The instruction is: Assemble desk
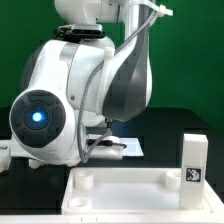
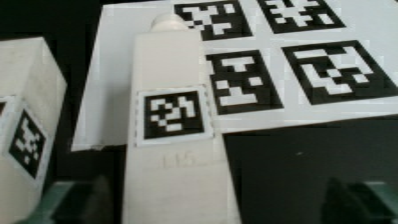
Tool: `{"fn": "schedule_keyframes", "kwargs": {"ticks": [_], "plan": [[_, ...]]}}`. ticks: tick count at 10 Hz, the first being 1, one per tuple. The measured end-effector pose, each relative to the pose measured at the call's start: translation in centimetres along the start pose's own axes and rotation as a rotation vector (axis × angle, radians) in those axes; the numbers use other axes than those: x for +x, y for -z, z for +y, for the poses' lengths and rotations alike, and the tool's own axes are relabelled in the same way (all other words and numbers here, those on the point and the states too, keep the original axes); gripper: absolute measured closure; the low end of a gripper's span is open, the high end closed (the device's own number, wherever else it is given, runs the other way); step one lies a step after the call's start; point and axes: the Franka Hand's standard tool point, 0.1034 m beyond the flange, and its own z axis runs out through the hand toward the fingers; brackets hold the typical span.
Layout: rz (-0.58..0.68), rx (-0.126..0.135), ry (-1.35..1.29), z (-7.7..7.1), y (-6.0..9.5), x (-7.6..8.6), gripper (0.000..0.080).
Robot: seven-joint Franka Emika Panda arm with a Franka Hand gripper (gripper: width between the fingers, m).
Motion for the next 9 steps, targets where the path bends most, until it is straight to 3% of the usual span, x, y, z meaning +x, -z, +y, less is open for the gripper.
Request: {"fn": "schedule_keyframes", "kwargs": {"ticks": [1,2,3,4,5,6,7,8,9], "plan": [[0.0,0.0,0.0,0.0,0.0,0.0,0.0403],[0.0,0.001,0.0,0.0,0.0,0.0,0.0403],[0.008,-0.002,0.002,-0.1,0.3,0.0,0.0517],[0.032,-0.002,0.013,-0.8,1.5,-0.6,0.0517],[0.018,0.012,0.021,-1.6,3.4,-2.4,0.0517],[0.043,0.018,0.035,-2.4,6.3,-3.7,0.0517],[0.156,0.027,0.05,-2.8,9.2,-4.1,0.0517],[0.266,0.014,0.064,-2.8,10.7,-4.8,0.0517],[0.321,-0.009,0.073,-2.9,10.6,-4.9,0.0517]]}}
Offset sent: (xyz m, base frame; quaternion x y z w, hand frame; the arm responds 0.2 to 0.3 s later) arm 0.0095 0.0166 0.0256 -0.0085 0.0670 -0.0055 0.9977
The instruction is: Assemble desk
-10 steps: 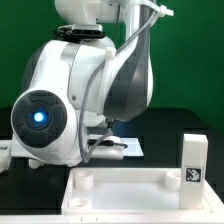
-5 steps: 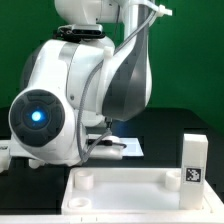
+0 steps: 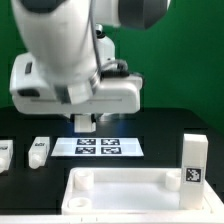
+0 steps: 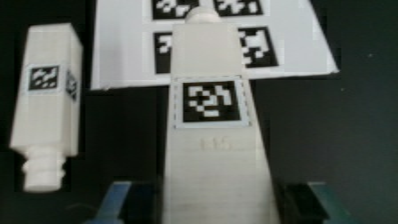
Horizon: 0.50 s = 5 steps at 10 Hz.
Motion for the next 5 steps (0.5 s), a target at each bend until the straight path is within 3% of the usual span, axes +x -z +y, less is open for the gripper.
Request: {"fn": "schedule_keyframes", "kwargs": {"ticks": [3,5], "plan": [[0.2,0.004,0.016,0.1,0.7,1.0,0.0515],[0.385,0.046,0.068,-0.4,5.3,2.9,0.0515]]}}
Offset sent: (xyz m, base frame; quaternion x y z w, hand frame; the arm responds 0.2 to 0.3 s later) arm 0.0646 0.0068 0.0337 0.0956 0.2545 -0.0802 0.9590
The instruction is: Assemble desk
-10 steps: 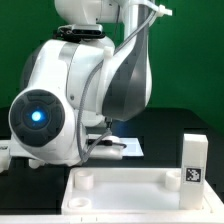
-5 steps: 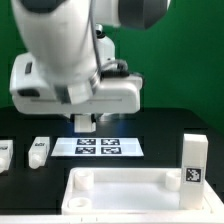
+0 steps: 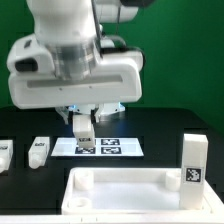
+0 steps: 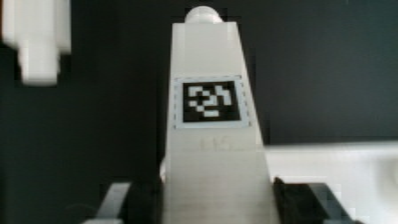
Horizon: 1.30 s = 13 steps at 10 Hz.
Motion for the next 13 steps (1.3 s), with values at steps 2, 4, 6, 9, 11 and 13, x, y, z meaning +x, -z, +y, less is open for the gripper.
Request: {"fn": "schedule_keyframes", "kwargs": {"ticks": [2,4,6,9,11,13], "plan": [[0.154,-0.016,0.022,-0.8,3.1,1.2,0.0515],[0.273,-0.033,0.016,-0.1,2.5,1.4,0.0515],[0.397,-0.05,0.011,0.3,3.0,2.0,0.0515],[0.659,-0.022,-0.013,0.8,6.8,5.6,0.0515],[0.796,-0.079,-0.059,1.3,7.0,4.7,0.0515],[0.872,-0.153,-0.053,2.6,7.1,4.6,0.0515]]}}
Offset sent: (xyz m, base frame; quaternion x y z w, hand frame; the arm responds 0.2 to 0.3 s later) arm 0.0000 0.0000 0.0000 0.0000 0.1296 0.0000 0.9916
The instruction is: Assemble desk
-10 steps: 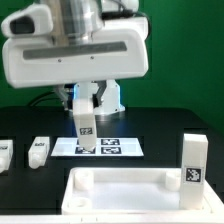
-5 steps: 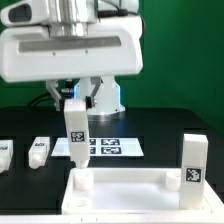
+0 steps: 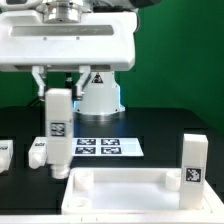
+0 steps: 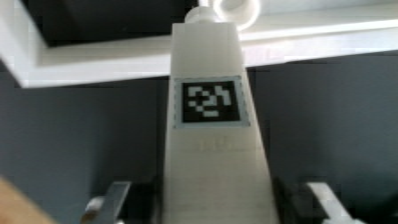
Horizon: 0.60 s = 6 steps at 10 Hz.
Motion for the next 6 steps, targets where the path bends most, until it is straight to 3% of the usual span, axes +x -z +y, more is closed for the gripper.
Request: {"fn": "schedule_keyframes", "kwargs": {"ticks": [1,2,4,6], "plan": [[-0.031,0.021,-0.013,-0.7,-0.2,-0.3,0.0515],[-0.079,0.062,-0.05,-2.1,-0.4,0.0,0.0515],[-0.072,0.072,-0.063,-3.1,-1.7,2.0,0.0515],[-0.051,0.051,-0.076,-4.6,-3.2,1.7,0.0515]]}}
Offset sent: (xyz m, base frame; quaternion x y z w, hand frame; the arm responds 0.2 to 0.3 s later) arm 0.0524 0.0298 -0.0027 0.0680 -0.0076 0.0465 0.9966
